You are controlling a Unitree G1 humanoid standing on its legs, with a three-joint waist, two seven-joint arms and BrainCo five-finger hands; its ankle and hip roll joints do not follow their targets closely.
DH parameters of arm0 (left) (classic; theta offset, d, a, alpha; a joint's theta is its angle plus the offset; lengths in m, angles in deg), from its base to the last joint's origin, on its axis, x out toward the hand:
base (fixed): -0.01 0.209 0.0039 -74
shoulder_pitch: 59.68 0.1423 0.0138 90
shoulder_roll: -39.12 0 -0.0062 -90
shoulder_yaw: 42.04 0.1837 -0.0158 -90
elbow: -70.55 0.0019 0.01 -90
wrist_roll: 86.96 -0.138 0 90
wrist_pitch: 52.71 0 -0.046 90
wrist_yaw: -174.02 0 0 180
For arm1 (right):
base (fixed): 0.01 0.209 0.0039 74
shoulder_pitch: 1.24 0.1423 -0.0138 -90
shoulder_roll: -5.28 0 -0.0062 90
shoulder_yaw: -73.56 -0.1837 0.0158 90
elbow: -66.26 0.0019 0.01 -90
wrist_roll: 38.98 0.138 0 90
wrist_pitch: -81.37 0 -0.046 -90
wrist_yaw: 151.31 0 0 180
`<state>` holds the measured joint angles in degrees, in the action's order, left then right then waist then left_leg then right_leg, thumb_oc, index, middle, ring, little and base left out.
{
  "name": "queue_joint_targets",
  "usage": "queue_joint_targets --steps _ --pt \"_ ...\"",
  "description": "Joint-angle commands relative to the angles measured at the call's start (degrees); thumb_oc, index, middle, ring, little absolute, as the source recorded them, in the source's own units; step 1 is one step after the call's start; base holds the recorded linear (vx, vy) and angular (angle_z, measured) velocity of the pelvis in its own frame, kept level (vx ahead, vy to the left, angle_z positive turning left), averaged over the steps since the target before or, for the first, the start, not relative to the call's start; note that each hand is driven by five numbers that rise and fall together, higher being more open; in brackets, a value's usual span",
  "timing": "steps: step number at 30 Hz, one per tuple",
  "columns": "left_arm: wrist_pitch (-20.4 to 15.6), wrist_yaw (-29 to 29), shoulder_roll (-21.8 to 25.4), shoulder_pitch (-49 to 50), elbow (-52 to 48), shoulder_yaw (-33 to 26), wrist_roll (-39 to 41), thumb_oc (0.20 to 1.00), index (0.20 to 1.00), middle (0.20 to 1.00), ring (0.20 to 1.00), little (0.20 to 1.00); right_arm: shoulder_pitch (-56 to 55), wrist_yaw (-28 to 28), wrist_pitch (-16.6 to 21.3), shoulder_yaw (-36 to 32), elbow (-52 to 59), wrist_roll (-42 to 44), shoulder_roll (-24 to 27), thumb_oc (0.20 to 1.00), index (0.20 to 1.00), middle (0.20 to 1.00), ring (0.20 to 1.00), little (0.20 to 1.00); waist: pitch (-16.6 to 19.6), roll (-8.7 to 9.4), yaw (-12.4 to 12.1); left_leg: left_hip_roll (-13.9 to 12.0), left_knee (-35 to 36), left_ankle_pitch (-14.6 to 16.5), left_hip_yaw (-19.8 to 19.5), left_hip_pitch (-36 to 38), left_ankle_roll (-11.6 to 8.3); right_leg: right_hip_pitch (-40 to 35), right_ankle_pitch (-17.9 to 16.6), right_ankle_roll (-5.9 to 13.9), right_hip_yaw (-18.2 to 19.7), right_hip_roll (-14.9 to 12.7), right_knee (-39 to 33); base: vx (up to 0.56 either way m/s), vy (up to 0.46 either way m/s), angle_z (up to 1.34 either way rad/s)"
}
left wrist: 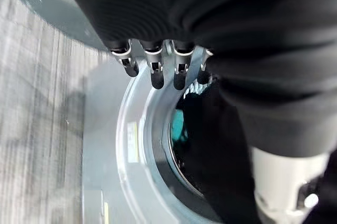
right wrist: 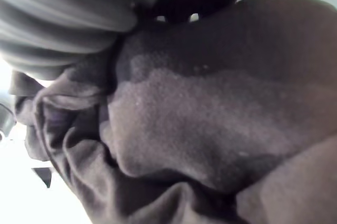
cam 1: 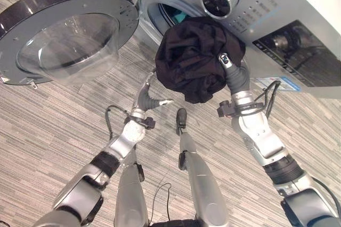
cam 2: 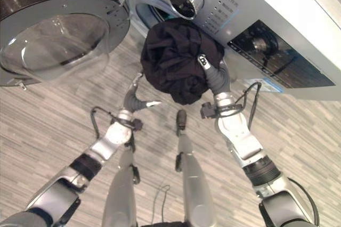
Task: Grab the laundry basket,head to the washer,open it,put in the laundry and shut it.
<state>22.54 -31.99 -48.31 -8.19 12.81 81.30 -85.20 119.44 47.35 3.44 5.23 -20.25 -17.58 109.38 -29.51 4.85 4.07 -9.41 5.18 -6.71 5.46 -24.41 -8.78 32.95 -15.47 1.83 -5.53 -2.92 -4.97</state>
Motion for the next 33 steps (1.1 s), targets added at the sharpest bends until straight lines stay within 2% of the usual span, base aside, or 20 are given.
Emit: queue_joint_targets --steps 1,13,17,20,25,27,28,33 --pt "-2.5 -1.5 -3.1 -1.7 0.6 1.4 0.5 1.000 1.000 1.000 1.000 1.000 3.5 1.7 4.6 -2.7 5.7 -1.9 0.7 0.200 0.200 0.200 0.200 0.200 2.3 -0.99 2.7 -1.9 -0.2 0.4 -0.6 -3.4 -0.66 -2.6 12.6 6.73 -3.0 -2.4 7.1 -0.01 0.004 -0.06" --pt "-2.3 -7.0 -5.4 -9.7 4.7 0.2 1.5 1.000 1.000 1.000 1.000 1.000 5.5 2.5 5.0 0.6 4.4 -1.5 0.5 0.200 0.200 0.200 0.200 0.200 2.6 0.26 4.4 -2.4 -0.2 0.5 0.1 -3.0 -0.60 -2.2 12.4 6.65 -2.4 -1.9 6.8 0.00 0.000 -0.01" --pt "-2.8 -6.9 -5.3 -11.0 4.3 0.3 1.9 1.000 1.000 1.000 1.000 1.000 6.3 2.4 5.2 1.2 3.9 -1.1 0.7 0.200 0.200 0.200 0.200 0.200 2.7 0.52 4.7 -2.4 -0.2 0.6 0.1 -2.9 -0.62 -2.3 12.3 6.64 -2.3 -1.8 6.7 0.00 0.000 0.00" --pt "-4.0 -6.2 -5.1 -14.5 3.2 0.6 4.5 1.000 1.000 1.000 1.000 1.000 7.8 1.7 5.6 2.8 2.7 1.2 1.0 0.200 0.200 0.200 0.200 0.200 3.0 1.46 5.5 -2.6 -0.2 0.5 0.1 -3.0 -0.73 -2.3 12.1 6.77 -2.3 -1.7 6.4 0.00 0.000 0.00" --pt "-4.7 -5.7 -4.8 -16.6 2.9 1.8 3.4 1.000 1.000 1.000 1.000 1.000 9.3 0.3 6.4 4.6 2.5 2.9 1.6 0.200 0.200 0.200 0.200 0.200 3.1 2.13 6.0 -2.7 -0.2 0.5 0.3 -3.0 -0.86 -2.3 12.0 6.82 -2.3 -1.6 6.3 0.00 0.000 0.00" --pt "-4.5 -5.4 -5.1 -16.7 3.7 2.1 3.6 0.445 0.445 0.445 0.445 0.445 9.4 -0.2 6.4 5.3 2.8 3.5 1.9 0.200 0.200 0.200 0.200 0.200 3.2 2.44 6.2 -2.7 -0.2 0.5 0.4 -2.9 -0.84 -2.4 11.9 6.85 -2.3 -1.6 6.3 0.00 0.000 0.00" --pt "-4.5 -5.2 -5.6 -17.0 4.8 2.1 4.0 0.200 0.200 0.200 0.200 0.200 9.7 -0.4 6.2 6.0 2.7 3.6 2.1 0.200 0.200 0.200 0.200 0.200 3.3 2.58 6.3 -2.7 -0.2 0.6 0.4 -2.9 -0.84 -2.5 11.8 6.86 -2.3 -1.6 6.3 0.00 0.000 0.00" --pt "-4.5 -6.6 -6.5 -16.2 5.6 0.9 4.7 0.200 0.200 0.200 0.200 0.200 9.6 -0.6 5.7 7.0 2.3 3.6 2.2 0.200 0.200 0.200 0.200 0.200 3.2 2.58 6.2 -2.6 -0.2 0.5 0.4 -2.8 -0.78 -2.6 11.8 6.78 -2.4 -1.6 6.3 0.00 0.000 0.00"
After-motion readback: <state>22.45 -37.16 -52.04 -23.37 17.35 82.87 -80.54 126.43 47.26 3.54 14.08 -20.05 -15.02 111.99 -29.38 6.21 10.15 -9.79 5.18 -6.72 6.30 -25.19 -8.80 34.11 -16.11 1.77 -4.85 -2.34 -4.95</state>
